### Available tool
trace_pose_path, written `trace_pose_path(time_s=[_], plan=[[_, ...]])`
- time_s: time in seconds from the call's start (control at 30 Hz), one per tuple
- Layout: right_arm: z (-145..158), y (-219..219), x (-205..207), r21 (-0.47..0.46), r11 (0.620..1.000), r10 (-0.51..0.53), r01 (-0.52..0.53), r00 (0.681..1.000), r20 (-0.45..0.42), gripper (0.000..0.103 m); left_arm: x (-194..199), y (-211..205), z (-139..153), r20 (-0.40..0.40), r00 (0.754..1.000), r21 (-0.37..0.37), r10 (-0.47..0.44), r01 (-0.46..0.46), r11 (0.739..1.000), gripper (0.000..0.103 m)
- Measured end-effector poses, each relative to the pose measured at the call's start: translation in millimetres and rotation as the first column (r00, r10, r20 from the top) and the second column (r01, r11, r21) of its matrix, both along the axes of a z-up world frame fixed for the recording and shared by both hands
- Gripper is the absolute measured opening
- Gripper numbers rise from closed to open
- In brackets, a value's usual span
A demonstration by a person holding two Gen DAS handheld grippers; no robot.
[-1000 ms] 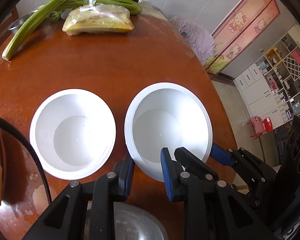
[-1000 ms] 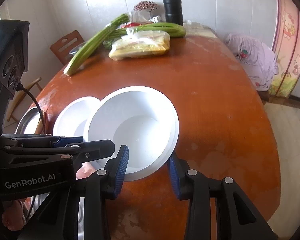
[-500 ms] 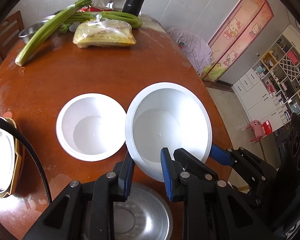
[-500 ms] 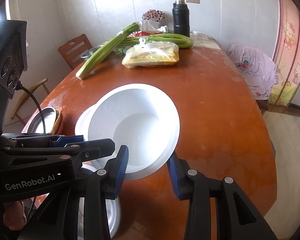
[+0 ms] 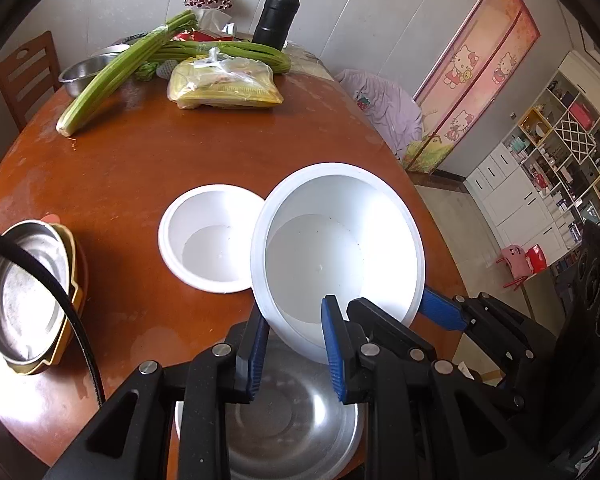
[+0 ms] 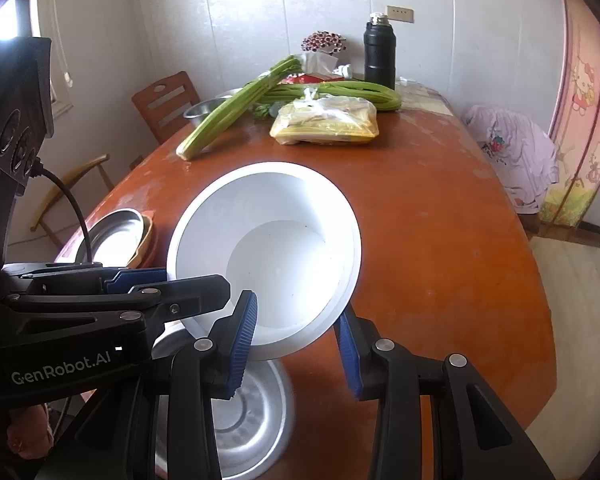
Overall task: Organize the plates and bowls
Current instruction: 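Grasp the white paper bowl with the right tool and lift it over the steel bowl, then lower the white bowl into the steel bowl and open the right tool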
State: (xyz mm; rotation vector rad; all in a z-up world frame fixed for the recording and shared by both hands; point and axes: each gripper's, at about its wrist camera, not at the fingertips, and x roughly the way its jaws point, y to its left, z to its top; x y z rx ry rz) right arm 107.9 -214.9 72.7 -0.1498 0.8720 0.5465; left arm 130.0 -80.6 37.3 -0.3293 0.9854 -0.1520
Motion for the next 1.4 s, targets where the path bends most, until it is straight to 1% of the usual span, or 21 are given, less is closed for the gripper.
trace_pose_path(time_s=[0.27,0.5,0.67,0.97,1.13,1.4], plan=[[-3.5,10.7,-27.5,-0.006,1.0,0.003,-0.003,1.0,-0.003,0.041,-29.4,9.1,-8.7,-0.01,1.0,0.016,-0.02,0.02,1.0,0.027],[-22.2,17.6,-54.9,-0.015,1.0,0.003,-0.004,0.999,-0.045,0.042,-53.7,13.0,-28.2,-0.05,0.998,0.024,-0.044,0.045,0.999,0.027],[-34.0,18.9,-67.0,-0.021,1.0,0.006,-0.008,0.997,-0.074,0.042,-65.6,12.5,-40.6,-0.073,0.996,0.03,-0.057,0.059,0.998,0.027],[-55.2,15.7,-72.0,-0.033,0.999,0.004,-0.009,0.992,-0.13,0.042,-68.8,9.3,-59.7,-0.119,0.991,0.045,-0.063,0.069,0.997,0.027],[-65.2,15.0,-68.3,-0.043,0.999,-0.002,-0.005,0.987,-0.159,0.042,-69.3,10.4,-64.4,-0.131,0.989,0.035,-0.065,0.07,0.997,0.027],[-64.9,14.6,-66.0,-0.045,0.999,-0.003,-0.004,0.989,-0.149,0.042,-65.2,15.0,-64.7,-0.131,0.99,0.036,-0.055,0.06,0.998,0.027]])
